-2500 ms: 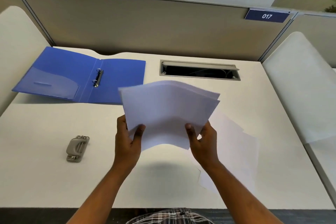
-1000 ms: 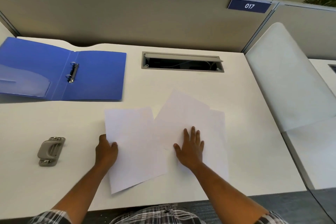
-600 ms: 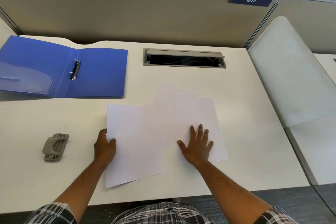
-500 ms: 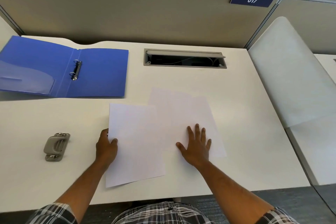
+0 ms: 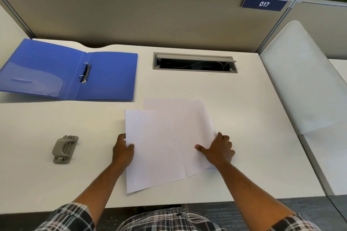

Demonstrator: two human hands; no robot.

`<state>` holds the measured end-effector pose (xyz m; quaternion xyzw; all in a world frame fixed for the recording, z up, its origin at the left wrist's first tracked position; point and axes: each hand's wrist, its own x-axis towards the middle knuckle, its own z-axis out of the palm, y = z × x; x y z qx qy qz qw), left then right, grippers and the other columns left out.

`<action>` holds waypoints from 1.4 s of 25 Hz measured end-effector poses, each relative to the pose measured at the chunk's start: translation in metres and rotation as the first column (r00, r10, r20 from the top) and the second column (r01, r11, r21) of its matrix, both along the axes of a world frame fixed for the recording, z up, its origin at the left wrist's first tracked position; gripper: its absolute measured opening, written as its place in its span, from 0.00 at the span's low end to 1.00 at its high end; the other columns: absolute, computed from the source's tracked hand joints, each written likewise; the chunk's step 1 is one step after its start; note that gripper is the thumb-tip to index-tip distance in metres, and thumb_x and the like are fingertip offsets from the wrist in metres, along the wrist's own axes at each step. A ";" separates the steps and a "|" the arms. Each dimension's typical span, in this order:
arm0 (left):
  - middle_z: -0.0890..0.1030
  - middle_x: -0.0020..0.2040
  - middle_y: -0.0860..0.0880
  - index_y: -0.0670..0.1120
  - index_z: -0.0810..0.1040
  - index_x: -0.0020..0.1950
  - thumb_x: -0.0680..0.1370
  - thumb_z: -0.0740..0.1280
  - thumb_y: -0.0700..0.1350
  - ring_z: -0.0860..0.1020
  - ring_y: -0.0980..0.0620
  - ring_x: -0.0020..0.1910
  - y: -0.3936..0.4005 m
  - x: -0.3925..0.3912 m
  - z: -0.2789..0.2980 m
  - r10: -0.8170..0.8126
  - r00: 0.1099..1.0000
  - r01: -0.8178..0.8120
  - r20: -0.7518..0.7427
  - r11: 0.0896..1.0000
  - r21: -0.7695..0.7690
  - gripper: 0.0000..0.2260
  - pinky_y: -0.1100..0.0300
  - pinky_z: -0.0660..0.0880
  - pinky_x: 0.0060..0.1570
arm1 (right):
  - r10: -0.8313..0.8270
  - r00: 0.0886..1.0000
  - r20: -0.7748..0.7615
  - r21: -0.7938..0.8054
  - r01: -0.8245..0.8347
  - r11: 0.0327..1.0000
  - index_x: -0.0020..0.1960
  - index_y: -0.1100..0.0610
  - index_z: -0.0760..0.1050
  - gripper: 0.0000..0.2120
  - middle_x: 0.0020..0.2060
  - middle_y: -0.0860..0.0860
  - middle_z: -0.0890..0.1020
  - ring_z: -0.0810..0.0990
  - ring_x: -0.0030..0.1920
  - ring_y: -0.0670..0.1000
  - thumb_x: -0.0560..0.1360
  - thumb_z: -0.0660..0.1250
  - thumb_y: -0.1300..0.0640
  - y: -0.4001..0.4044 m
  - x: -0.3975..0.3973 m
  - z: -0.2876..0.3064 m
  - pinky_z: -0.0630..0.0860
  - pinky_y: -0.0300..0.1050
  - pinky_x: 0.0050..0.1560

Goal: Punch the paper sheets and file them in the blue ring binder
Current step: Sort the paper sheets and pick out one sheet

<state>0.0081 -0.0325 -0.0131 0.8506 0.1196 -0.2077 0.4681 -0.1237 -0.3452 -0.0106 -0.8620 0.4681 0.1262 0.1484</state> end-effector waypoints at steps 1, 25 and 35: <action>0.79 0.55 0.47 0.46 0.69 0.66 0.77 0.62 0.36 0.78 0.45 0.50 -0.001 0.000 0.000 0.009 1.000 -0.009 -0.007 1.000 -0.007 0.18 0.55 0.74 0.48 | -0.024 1.000 0.017 0.041 0.023 0.999 0.72 0.54 0.63 0.49 0.64 0.53 0.72 0.74 0.66 0.60 0.62 0.74 0.28 -0.002 0.001 0.000 0.71 0.58 0.60; 0.81 0.60 0.46 0.43 0.77 0.63 0.82 0.56 0.61 0.78 0.43 0.58 -0.010 0.021 -0.003 0.136 0.954 -0.202 -0.268 0.950 -0.237 0.24 0.47 0.73 0.64 | -0.550 0.768 0.328 0.838 0.032 0.544 0.62 0.57 0.74 0.19 0.57 0.59 0.83 0.84 0.53 0.59 0.74 0.75 0.64 0.091 0.010 0.007 0.84 0.62 0.54; 0.80 0.62 0.43 0.43 0.73 0.66 0.76 0.68 0.38 0.78 0.41 0.58 -0.001 0.011 -0.006 0.113 0.990 -0.119 -0.090 0.991 -0.060 0.19 0.49 0.76 0.59 | -0.207 0.884 0.419 0.307 0.077 0.949 0.56 0.48 0.78 0.19 0.54 0.46 0.80 0.81 0.55 0.51 0.74 0.70 0.35 0.085 0.004 0.006 0.77 0.47 0.52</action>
